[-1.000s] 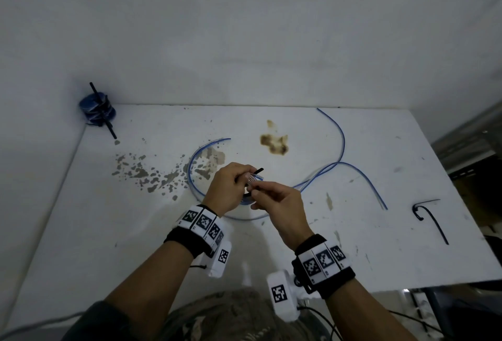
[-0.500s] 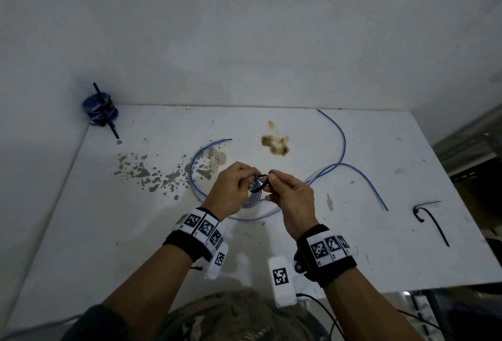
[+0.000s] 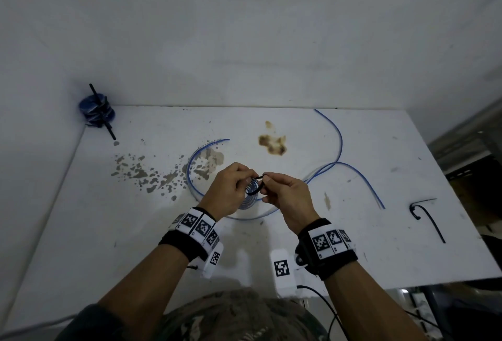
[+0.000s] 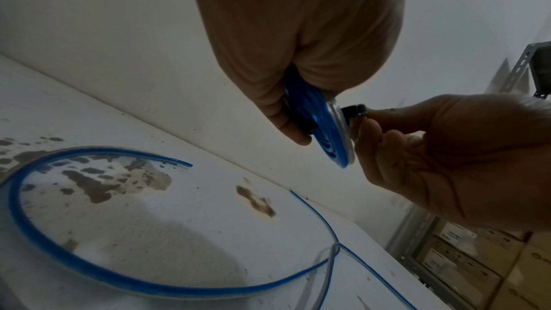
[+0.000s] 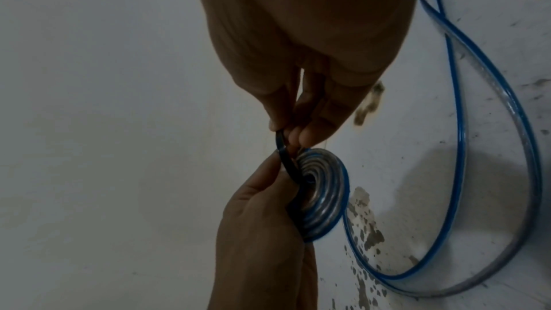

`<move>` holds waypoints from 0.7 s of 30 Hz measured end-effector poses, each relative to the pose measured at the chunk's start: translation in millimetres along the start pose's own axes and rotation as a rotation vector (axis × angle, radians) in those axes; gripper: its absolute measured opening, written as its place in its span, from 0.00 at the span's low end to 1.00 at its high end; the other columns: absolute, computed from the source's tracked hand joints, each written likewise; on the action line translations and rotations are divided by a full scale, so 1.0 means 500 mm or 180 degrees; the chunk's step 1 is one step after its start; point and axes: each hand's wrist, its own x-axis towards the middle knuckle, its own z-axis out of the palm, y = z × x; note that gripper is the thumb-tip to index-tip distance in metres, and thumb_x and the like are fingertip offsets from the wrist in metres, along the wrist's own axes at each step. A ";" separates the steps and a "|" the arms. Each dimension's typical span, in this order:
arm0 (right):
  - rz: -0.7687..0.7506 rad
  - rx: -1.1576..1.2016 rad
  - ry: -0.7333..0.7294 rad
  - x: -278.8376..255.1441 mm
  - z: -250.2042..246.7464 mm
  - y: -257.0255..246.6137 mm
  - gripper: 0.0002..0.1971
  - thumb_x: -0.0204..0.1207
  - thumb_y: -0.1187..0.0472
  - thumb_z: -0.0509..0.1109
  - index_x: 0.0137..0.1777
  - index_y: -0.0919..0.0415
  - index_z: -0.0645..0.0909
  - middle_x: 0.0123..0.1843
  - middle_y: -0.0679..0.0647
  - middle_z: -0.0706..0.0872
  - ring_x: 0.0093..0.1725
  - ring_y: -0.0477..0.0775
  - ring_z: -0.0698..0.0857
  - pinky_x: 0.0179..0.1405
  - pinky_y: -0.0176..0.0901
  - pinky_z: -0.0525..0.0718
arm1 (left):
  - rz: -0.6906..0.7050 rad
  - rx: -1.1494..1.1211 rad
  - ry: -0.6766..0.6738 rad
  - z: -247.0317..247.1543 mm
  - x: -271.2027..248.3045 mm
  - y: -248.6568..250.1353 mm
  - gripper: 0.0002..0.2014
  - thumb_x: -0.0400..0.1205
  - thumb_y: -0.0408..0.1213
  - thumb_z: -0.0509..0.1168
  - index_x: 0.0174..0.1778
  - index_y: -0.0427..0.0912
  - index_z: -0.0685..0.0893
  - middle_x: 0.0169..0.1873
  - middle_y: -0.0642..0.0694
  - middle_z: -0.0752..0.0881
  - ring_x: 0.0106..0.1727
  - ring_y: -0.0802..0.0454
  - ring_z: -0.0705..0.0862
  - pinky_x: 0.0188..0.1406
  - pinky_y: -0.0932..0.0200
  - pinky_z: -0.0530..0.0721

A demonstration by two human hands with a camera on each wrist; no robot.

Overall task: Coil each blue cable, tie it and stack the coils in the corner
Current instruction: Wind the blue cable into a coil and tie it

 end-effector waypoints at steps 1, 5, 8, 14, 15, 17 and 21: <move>0.0023 -0.0028 -0.0032 0.000 0.000 -0.003 0.04 0.79 0.71 0.72 0.50 0.69 0.88 0.38 0.60 0.89 0.35 0.52 0.85 0.32 0.40 0.85 | 0.0008 0.0003 -0.0023 -0.001 -0.001 0.000 0.12 0.84 0.24 0.62 0.57 0.38 0.89 0.51 0.46 0.84 0.53 0.52 0.83 0.55 0.66 0.80; 0.0223 0.0038 -0.0138 -0.001 0.002 -0.005 0.05 0.79 0.72 0.71 0.52 0.69 0.87 0.37 0.59 0.89 0.33 0.51 0.85 0.30 0.40 0.85 | 0.0042 -0.0033 -0.0038 -0.004 -0.002 -0.001 0.12 0.84 0.24 0.62 0.56 0.38 0.89 0.50 0.47 0.83 0.52 0.53 0.83 0.53 0.70 0.79; 0.0446 0.0337 -0.0169 0.001 0.001 -0.004 0.06 0.80 0.72 0.70 0.54 0.70 0.86 0.38 0.60 0.87 0.31 0.51 0.83 0.29 0.42 0.84 | 0.0019 -0.0089 -0.0073 -0.002 -0.007 -0.005 0.12 0.84 0.24 0.62 0.56 0.39 0.89 0.49 0.49 0.83 0.52 0.54 0.83 0.54 0.67 0.80; 0.0741 0.0457 -0.0338 -0.009 0.004 -0.006 0.07 0.82 0.70 0.67 0.52 0.65 0.88 0.35 0.55 0.87 0.31 0.48 0.83 0.27 0.38 0.84 | -0.0130 -0.0275 -0.0009 0.000 -0.010 -0.004 0.12 0.84 0.24 0.63 0.56 0.38 0.89 0.49 0.51 0.84 0.52 0.55 0.84 0.53 0.72 0.78; 0.0726 0.0360 -0.0286 -0.010 0.005 -0.007 0.07 0.82 0.70 0.68 0.51 0.64 0.88 0.35 0.54 0.87 0.30 0.48 0.83 0.27 0.38 0.84 | -0.0131 -0.0267 -0.0034 0.001 -0.010 -0.003 0.12 0.84 0.24 0.63 0.57 0.38 0.89 0.49 0.51 0.84 0.52 0.55 0.84 0.53 0.72 0.78; 0.0615 0.0046 -0.0150 -0.010 0.006 -0.010 0.05 0.81 0.69 0.70 0.49 0.65 0.88 0.35 0.55 0.89 0.28 0.49 0.83 0.25 0.39 0.83 | -0.0137 -0.0245 -0.0090 0.002 -0.012 -0.001 0.12 0.84 0.24 0.63 0.57 0.38 0.89 0.49 0.51 0.84 0.52 0.55 0.84 0.53 0.71 0.79; 0.0200 -0.0722 0.0035 -0.006 -0.001 -0.015 0.03 0.77 0.66 0.76 0.45 0.66 0.87 0.34 0.59 0.89 0.21 0.50 0.80 0.20 0.38 0.76 | -0.0143 -0.0216 -0.0188 0.002 -0.012 -0.002 0.12 0.84 0.25 0.62 0.56 0.40 0.90 0.49 0.51 0.84 0.52 0.56 0.84 0.53 0.71 0.79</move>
